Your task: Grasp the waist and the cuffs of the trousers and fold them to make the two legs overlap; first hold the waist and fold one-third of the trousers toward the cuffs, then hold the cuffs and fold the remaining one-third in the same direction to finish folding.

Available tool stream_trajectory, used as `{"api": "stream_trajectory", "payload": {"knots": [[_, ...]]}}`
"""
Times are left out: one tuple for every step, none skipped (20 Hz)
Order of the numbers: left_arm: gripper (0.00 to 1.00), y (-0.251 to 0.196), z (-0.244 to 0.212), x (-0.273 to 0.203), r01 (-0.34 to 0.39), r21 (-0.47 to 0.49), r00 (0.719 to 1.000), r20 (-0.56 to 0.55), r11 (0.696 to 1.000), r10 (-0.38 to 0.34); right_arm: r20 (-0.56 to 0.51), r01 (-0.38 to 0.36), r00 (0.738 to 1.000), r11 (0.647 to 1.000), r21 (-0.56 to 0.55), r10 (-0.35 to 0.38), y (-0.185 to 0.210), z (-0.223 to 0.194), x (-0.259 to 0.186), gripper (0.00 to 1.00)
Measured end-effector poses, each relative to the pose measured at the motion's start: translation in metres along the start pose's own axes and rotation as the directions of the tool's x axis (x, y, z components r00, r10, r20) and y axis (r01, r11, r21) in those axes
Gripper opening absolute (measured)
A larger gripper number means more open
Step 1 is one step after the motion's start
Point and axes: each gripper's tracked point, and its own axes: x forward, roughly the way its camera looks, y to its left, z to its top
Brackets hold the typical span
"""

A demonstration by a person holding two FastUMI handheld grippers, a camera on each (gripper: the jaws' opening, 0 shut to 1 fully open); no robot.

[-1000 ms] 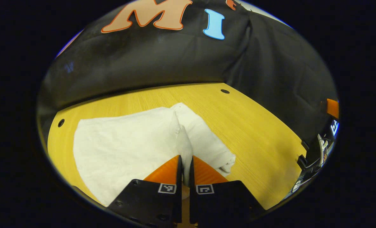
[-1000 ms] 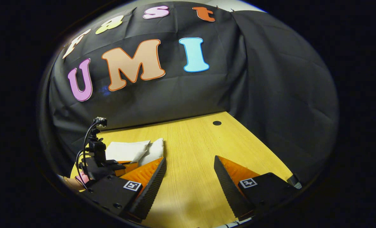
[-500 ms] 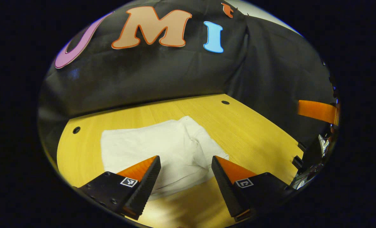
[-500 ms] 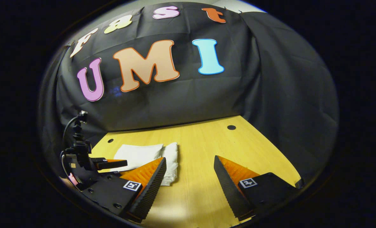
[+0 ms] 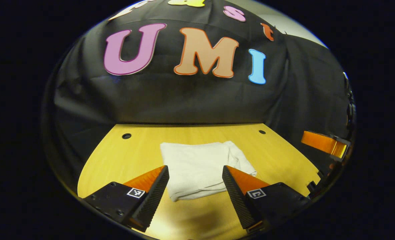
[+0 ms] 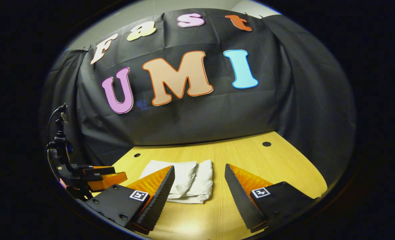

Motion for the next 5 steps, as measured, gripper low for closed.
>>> {"api": "stream_trajectory", "payload": {"knots": [[0.95, 0.0004, -0.0044, -0.0011, -0.017, -0.018, 1.0, -0.01, 1.0, 0.017, -0.004, -0.003, 1.0, 1.0, -0.008, 0.003, -0.0003, -0.0004, 0.0003, 0.96], [0.95, 0.0021, -0.0067, -0.0039, -0.032, -0.035, 0.999, -0.023, 0.999, 0.031, -0.012, -0.004, 1.0, 1.0, -0.014, 0.004, -0.0013, -0.0014, -0.0014, 0.96], [0.95, 0.0037, -0.0083, -0.0068, -0.048, -0.05, 0.998, -0.035, 0.998, 0.047, -0.02, -0.006, 1.0, 1.0, -0.016, 0.006, -0.002, -0.0021, -0.0025, 0.96], [0.95, 0.0033, -0.0088, -0.0073, -0.055, -0.058, 0.998, -0.039, 0.997, 0.053, -0.029, -0.012, 1.0, 1.0, -0.008, 0.012, 0.0, -0.0037, -0.0042, 0.96], [0.95, 0.0025, -0.011, -0.007, -0.059, -0.059, 0.997, -0.046, 0.996, 0.057, -0.035, -0.018, 0.999, 1.0, 0.004, 0.019, 0.0025, -0.0042, -0.005, 0.96]]}}
